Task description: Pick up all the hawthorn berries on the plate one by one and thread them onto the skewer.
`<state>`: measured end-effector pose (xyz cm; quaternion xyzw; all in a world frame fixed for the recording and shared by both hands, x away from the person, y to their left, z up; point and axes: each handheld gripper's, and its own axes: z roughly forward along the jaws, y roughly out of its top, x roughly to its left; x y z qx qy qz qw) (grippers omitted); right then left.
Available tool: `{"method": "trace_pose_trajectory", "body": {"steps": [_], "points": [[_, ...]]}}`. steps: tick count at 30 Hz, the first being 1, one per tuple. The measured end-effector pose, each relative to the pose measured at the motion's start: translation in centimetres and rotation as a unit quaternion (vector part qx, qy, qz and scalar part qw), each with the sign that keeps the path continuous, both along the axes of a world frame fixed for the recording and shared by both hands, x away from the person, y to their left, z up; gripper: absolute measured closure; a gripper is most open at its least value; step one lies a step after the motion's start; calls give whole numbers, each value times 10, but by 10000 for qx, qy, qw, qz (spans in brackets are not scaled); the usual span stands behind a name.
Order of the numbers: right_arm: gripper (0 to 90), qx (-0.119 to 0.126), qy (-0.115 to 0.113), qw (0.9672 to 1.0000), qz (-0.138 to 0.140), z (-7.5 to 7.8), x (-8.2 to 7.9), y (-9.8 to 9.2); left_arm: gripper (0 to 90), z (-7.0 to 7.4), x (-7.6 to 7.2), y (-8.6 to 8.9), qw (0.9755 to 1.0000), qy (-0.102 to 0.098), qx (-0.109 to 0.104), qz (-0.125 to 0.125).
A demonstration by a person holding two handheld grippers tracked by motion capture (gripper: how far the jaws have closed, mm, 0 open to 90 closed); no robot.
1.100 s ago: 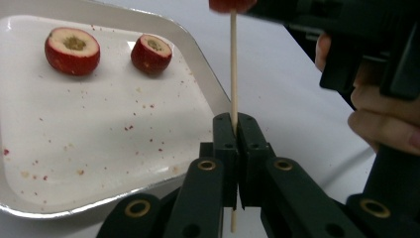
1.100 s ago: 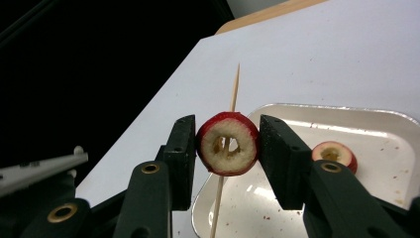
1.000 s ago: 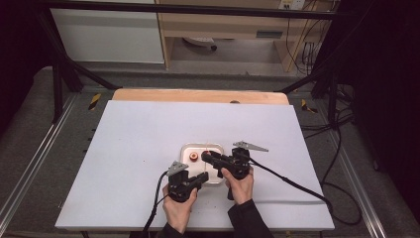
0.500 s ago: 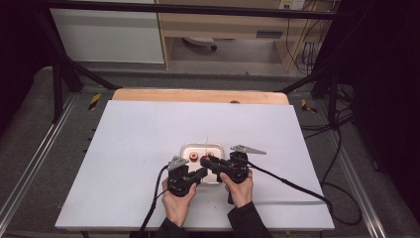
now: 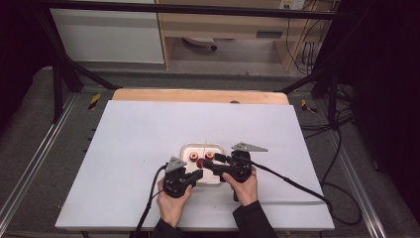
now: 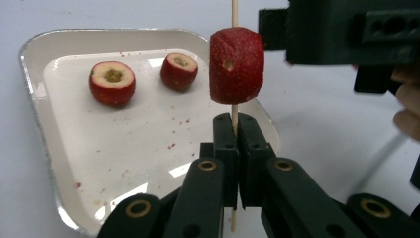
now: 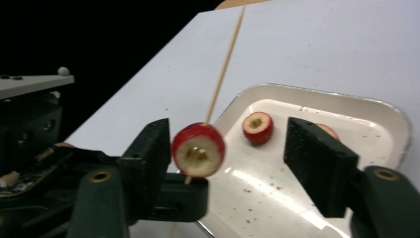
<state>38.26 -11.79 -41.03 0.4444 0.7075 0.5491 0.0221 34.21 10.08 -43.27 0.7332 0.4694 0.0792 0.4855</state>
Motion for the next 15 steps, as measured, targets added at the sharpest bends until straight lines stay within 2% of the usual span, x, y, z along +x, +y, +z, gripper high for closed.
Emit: {"method": "trace_pose_trajectory", "body": {"steps": [4,7,15], "points": [[201,-373,-31,9992,162,4,5,-6,883,2,-4,8,9997,-97,212,-63],[137,-724,-52,9969,315,5,7,-10,883,4,-7,14,9993,-165,320,-91],[84,-1283,-24,9906,476,5,14,-16,883,4,-16,24,9986,-220,455,-180]]}}
